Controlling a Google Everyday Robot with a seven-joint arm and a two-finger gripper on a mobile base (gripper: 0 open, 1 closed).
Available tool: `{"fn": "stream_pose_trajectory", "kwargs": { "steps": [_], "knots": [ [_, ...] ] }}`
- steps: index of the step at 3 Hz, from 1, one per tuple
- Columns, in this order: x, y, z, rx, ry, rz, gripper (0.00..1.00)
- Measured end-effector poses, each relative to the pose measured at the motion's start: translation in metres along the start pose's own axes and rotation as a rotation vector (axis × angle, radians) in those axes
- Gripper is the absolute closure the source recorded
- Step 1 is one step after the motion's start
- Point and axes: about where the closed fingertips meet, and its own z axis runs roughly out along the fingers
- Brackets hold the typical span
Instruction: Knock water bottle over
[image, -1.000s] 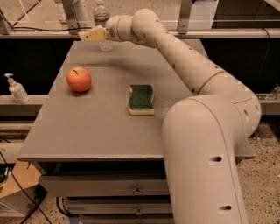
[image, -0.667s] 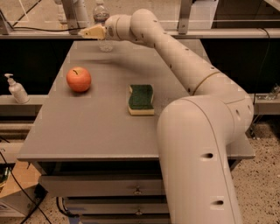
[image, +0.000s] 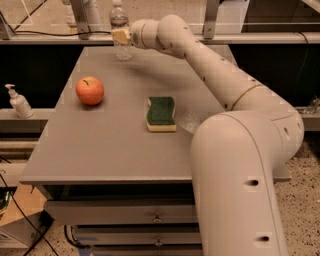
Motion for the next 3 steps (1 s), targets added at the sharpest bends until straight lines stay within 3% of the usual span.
{"fn": "stream_pose_trajectory", "kwargs": {
  "steps": [1, 2, 3],
  "knots": [
    [-0.006, -0.007, -0.043, 0.015, -0.009, -0.053, 0.88],
    [-0.039, -0.001, -0.084, 0.006, 0.020, -0.191, 1.00],
    [-0.052, 0.003, -0.122, -0.020, 0.167, -0.374, 1.00]
  ]
}}
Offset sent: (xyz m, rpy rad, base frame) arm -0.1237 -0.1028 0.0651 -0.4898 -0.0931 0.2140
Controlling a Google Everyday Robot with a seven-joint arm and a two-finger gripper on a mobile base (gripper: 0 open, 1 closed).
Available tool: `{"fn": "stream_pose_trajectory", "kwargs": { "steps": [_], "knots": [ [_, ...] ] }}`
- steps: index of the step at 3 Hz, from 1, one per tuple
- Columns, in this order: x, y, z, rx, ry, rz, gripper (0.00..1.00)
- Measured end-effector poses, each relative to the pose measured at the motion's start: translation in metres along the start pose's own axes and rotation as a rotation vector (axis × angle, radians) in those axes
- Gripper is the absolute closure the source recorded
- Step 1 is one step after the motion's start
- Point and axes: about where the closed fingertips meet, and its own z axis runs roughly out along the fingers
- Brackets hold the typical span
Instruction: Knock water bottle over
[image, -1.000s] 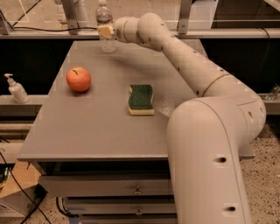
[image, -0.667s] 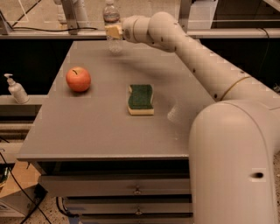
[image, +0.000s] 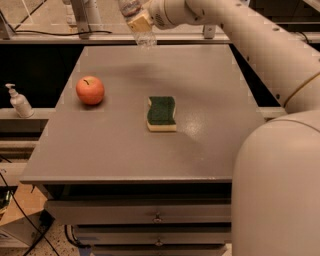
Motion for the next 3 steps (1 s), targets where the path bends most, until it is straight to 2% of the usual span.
{"fn": "stream_pose_trajectory", "kwargs": {
  "steps": [1, 2, 3],
  "knots": [
    [0.005, 0.004, -0.017, -0.057, 0.153, -0.176, 0.82],
    [0.025, 0.026, -0.019, -0.172, 0.294, -0.297, 0.59],
    [0.060, 0.070, -0.017, -0.364, 0.404, -0.350, 0.35]
  ]
}}
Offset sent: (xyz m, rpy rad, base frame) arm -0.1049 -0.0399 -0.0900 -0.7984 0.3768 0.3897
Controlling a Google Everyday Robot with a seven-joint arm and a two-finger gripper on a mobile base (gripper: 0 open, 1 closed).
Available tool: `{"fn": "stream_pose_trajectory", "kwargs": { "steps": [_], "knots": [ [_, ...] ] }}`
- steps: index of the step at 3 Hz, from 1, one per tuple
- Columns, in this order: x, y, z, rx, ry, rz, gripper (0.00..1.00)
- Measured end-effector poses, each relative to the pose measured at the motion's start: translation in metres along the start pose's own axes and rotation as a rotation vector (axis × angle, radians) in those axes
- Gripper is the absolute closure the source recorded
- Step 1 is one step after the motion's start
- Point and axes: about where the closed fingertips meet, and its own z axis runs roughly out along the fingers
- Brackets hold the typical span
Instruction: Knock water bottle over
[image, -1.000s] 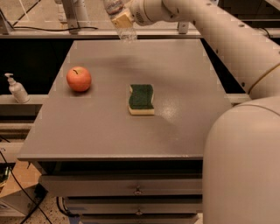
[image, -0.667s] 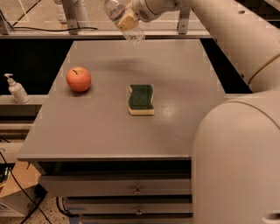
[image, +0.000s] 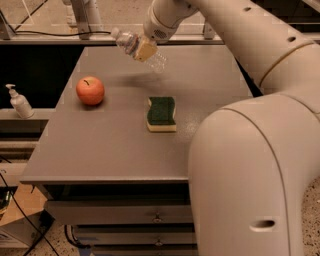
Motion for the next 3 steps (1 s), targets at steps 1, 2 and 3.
{"fn": "stream_pose_trajectory", "kwargs": {
  "steps": [1, 2, 3],
  "knots": [
    [0.012, 0.045, 0.016, -0.181, 0.058, -0.032, 0.13],
    [0.017, 0.072, 0.022, -0.291, 0.087, -0.051, 0.00],
    [0.015, 0.087, 0.025, -0.346, 0.061, -0.034, 0.00]
  ]
}}
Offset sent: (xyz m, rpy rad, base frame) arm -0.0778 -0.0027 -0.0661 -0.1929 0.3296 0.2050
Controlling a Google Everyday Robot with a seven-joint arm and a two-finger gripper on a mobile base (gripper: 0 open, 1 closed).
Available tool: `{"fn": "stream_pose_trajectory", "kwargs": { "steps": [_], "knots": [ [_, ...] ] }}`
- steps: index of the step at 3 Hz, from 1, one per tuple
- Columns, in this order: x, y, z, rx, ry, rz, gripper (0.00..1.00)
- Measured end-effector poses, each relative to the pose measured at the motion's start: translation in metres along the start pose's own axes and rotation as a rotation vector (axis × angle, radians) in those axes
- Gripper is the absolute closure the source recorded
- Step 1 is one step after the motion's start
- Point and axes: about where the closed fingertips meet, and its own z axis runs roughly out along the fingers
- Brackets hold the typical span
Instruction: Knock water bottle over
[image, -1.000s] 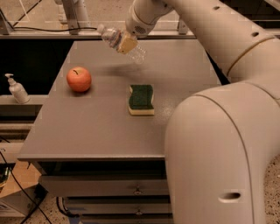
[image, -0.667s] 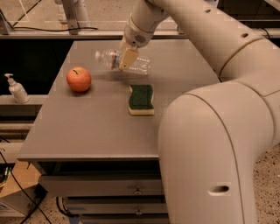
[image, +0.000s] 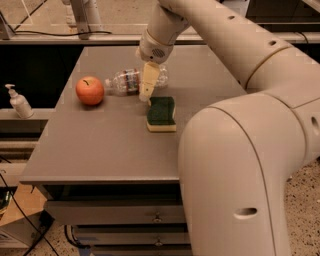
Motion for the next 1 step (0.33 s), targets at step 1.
{"fn": "stream_pose_trajectory", "kwargs": {
  "steps": [1],
  "knots": [
    [-0.0008, 0.0006, 0.0007, -0.003, -0.003, 0.000, 0.00]
  ]
}}
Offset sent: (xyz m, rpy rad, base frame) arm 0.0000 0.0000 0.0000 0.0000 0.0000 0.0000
